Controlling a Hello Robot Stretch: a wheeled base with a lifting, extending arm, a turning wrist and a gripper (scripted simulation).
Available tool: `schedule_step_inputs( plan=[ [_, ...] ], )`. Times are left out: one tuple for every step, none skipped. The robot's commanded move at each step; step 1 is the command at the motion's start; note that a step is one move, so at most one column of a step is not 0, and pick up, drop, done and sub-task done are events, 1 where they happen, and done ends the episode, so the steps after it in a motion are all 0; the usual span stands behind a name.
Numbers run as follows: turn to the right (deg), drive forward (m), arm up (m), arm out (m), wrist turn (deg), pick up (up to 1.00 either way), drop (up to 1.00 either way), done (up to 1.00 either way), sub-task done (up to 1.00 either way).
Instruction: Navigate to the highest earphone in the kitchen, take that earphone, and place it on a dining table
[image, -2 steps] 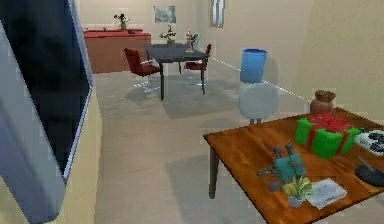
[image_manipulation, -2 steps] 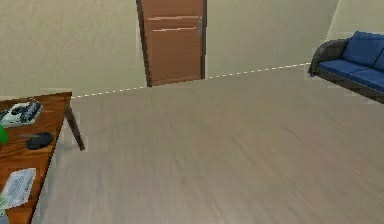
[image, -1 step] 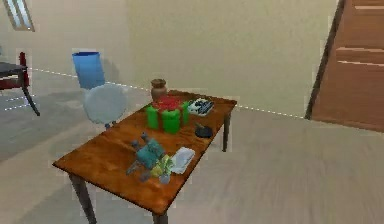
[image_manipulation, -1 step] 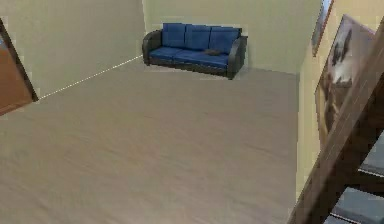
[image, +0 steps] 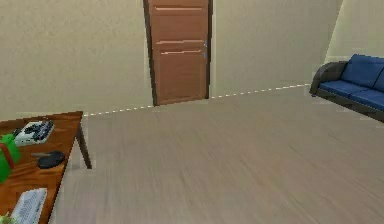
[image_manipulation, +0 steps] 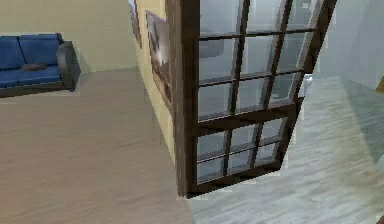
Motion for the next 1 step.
schedule_step_inputs(
  plan=[
    [12.0, 0.00, 0.00, 0.00, 0.0, 0.00, 0.00, 0.00, 0.00]
  ],
)
